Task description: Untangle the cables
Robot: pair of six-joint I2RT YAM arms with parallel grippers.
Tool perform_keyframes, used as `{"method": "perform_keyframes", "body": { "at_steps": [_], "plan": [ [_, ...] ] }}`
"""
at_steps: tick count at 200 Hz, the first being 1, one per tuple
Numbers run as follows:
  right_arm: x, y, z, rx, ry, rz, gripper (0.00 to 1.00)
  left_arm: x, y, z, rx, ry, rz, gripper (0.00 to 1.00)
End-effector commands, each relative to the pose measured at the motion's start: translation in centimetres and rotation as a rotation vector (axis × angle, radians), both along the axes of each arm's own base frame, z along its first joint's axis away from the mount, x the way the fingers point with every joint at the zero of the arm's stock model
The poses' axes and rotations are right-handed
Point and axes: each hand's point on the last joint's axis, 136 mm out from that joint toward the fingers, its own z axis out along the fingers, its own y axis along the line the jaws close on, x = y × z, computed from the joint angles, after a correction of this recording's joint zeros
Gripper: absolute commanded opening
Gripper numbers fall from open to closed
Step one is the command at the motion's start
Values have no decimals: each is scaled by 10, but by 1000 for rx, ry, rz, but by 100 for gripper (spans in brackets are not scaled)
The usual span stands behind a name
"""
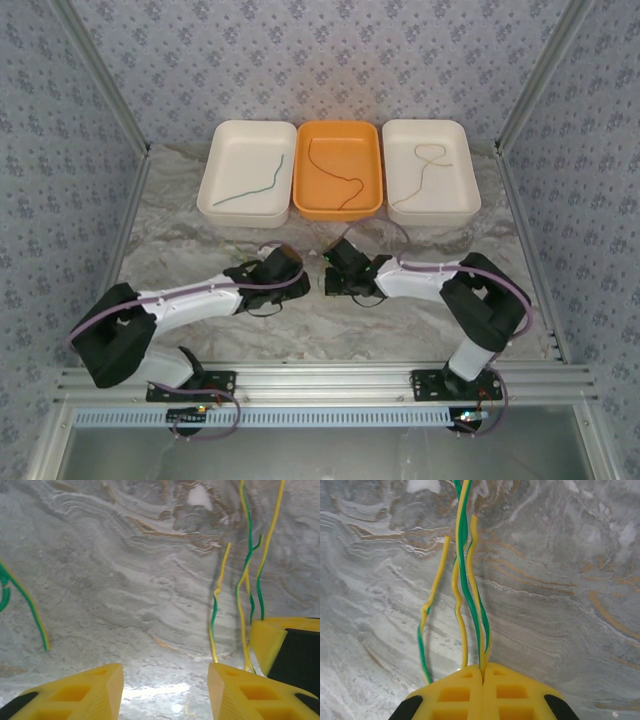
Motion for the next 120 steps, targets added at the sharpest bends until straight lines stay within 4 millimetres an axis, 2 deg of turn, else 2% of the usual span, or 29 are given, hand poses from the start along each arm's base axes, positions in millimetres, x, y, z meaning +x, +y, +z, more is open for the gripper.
{"method": "perform_keyframes", "body": {
  "at_steps": [1,24,61,88,120],
  "plan": [
    [3,-6,38,4,-116,59,0,6,-8,19,-76,-52,-46,53],
    [-2,-4,67,73,-152,144,0,12,-20,37,-192,-83,-125,54],
    [-16,-2,95,171,-125,253,0,19,-32,67,-309,-157,-264,56],
    [-23,-7,100,167,-120,282,0,14,-39,91,-378,-228,-361,58],
    [-22,-9,102,190,-120,275,0,10,-43,88,-383,-205,-388,59]
  ]
}}
